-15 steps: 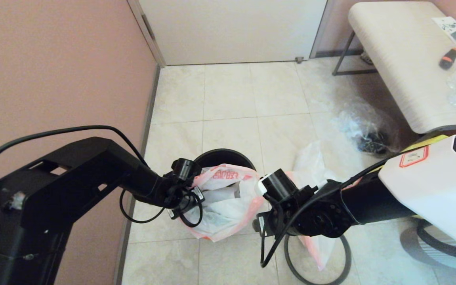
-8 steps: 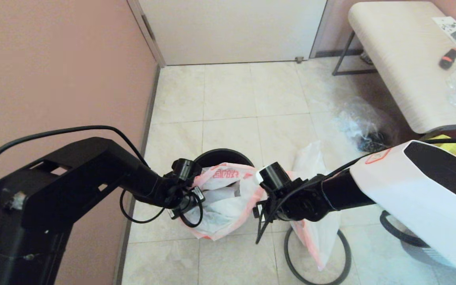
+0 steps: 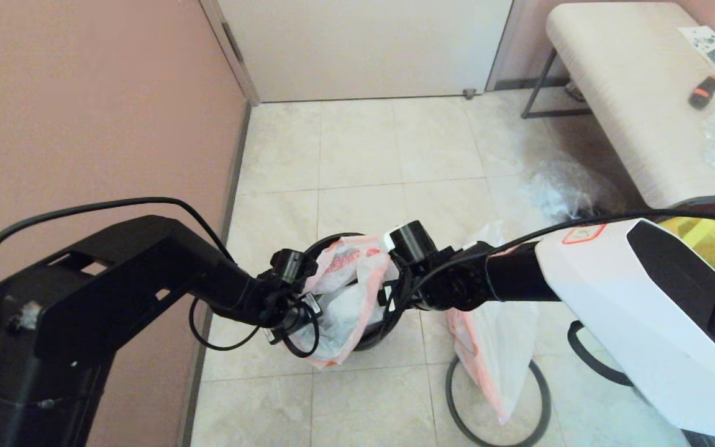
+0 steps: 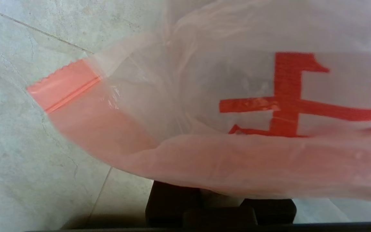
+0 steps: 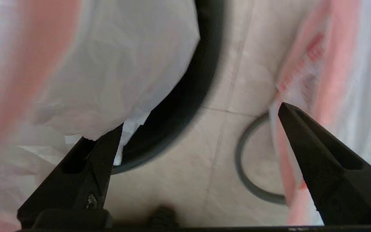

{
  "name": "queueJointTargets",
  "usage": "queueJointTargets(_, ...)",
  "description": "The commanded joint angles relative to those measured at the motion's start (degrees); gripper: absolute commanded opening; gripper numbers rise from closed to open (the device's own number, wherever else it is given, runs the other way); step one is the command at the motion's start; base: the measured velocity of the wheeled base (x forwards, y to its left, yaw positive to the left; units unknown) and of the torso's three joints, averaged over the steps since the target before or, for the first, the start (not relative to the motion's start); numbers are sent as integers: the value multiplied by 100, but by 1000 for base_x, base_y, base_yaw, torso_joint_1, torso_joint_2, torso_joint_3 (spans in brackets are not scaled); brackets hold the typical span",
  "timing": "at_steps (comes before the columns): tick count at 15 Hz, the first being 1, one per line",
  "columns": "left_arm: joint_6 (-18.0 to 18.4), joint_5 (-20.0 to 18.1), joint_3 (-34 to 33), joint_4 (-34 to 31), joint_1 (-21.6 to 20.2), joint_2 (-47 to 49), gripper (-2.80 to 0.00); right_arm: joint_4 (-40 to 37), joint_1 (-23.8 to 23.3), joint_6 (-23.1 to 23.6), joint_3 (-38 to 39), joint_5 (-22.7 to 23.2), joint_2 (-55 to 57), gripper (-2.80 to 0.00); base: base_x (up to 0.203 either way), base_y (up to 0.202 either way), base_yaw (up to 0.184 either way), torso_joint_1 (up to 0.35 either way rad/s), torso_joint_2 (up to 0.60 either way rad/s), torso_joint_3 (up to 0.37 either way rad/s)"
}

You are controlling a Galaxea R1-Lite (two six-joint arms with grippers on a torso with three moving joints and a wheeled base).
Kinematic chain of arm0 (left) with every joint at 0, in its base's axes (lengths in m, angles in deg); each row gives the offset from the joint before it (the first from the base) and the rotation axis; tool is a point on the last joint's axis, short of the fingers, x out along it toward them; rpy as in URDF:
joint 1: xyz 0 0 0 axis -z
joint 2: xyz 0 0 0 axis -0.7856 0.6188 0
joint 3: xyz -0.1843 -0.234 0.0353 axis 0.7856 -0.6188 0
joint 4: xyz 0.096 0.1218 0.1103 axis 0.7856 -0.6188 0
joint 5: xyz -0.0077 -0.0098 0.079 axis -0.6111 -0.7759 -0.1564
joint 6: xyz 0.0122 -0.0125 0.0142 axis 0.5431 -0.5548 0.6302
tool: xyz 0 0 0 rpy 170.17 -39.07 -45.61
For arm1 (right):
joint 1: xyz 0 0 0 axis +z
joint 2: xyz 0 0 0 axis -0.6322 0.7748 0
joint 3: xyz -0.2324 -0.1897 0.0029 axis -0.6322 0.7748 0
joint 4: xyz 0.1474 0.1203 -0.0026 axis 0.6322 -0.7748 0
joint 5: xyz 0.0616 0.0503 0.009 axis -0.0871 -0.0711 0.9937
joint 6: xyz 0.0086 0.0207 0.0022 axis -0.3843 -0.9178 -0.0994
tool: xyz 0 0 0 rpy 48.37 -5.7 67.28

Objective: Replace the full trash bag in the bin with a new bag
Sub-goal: Put the new garbage bag on the trash can

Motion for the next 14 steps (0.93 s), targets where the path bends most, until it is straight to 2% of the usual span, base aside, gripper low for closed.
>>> queueJointTargets(1,-26,6,-8,-1,34,9,-280,-12,47,16,-187,-13,154,0,0,0,0,0,0,0)
queueJointTargets(4,-18,17,6,-8,28,52,-280,-84,-52,104,-649,-26,629,0,0,0,0,0,0,0)
queueJointTargets(7,-18,15,10,-3,28,54,-280,-131,-210,74,-532,-265,544,0,0,0,0,0,0,0)
queueJointTargets(9,-18,15,10,1,28,57,-280,-271,-238,-91,-195,-314,149,0,0,0,0,0,0,0)
queueJointTargets(14,-18,15,19,1,28,62,-280,-552,-397,-726,1384,-326,-960,0,0,0,0,0,0,0)
